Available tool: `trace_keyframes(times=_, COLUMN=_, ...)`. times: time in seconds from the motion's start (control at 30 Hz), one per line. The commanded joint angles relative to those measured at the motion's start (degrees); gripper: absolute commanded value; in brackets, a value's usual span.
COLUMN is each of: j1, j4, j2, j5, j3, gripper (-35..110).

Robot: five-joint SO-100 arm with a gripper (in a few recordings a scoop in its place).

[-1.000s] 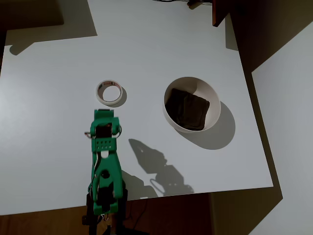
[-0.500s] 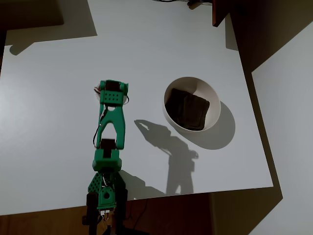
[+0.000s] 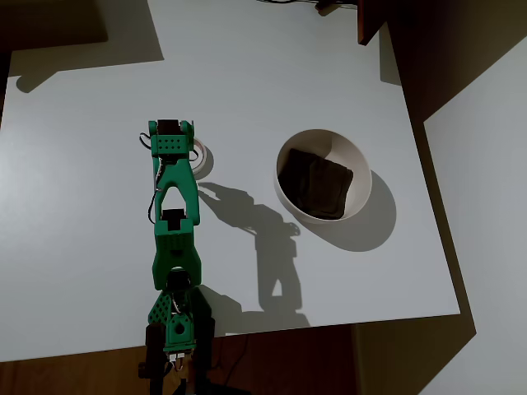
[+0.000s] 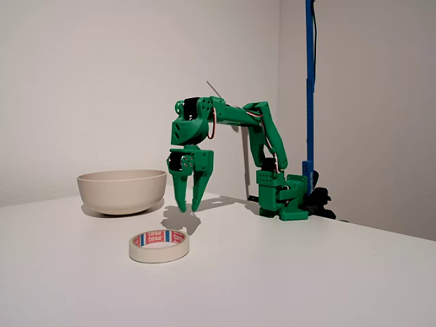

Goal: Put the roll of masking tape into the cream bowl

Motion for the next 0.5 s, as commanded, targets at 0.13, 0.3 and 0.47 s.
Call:
trace_keyframes(times=0.13, j1=3.6, j4=-1.0, j2=-1.5, j5=1.2, j3=-4.6, gripper=18)
trace_keyframes(times=0.3, j1=5.4, j4=-2.0, j2=-2.7, j5=0.9, j3=-5.8, gripper=17)
trace_keyframes(times=0.47, j1=5.2, j4=-0.9, j2=-3.9, j5=1.6, j3=-7.0, gripper=17)
